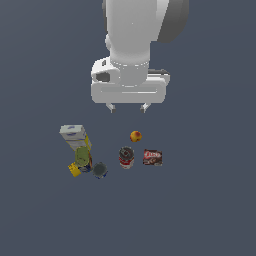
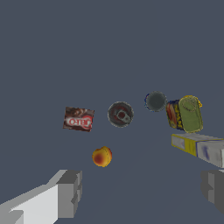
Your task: Pick up a designated object from a clutter of objects.
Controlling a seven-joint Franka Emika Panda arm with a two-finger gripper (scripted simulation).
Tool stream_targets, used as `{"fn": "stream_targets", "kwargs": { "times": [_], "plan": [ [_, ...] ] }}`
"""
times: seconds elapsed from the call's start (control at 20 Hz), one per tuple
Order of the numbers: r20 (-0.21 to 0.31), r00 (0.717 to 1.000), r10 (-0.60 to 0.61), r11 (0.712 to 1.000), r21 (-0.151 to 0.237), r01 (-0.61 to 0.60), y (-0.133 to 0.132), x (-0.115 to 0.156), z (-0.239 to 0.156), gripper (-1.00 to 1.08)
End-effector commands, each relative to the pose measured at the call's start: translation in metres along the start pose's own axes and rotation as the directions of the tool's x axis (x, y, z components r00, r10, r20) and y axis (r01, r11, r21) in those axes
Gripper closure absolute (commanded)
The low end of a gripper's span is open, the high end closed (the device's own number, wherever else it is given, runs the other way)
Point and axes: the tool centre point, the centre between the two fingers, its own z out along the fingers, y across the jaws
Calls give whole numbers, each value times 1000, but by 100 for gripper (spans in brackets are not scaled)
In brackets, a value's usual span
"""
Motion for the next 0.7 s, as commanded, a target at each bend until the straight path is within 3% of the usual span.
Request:
{"fn": "stream_targets", "kwargs": {
  "times": [0.0,0.4,0.65],
  "plan": [
    [0,1000,0,1000,0,0,0,0,0,-92],
    [-23,998,-57,998,18,57,-32,6,-9,-92],
    [-24,998,-60,998,18,61,-32,7,-8,-92]
  ]
}}
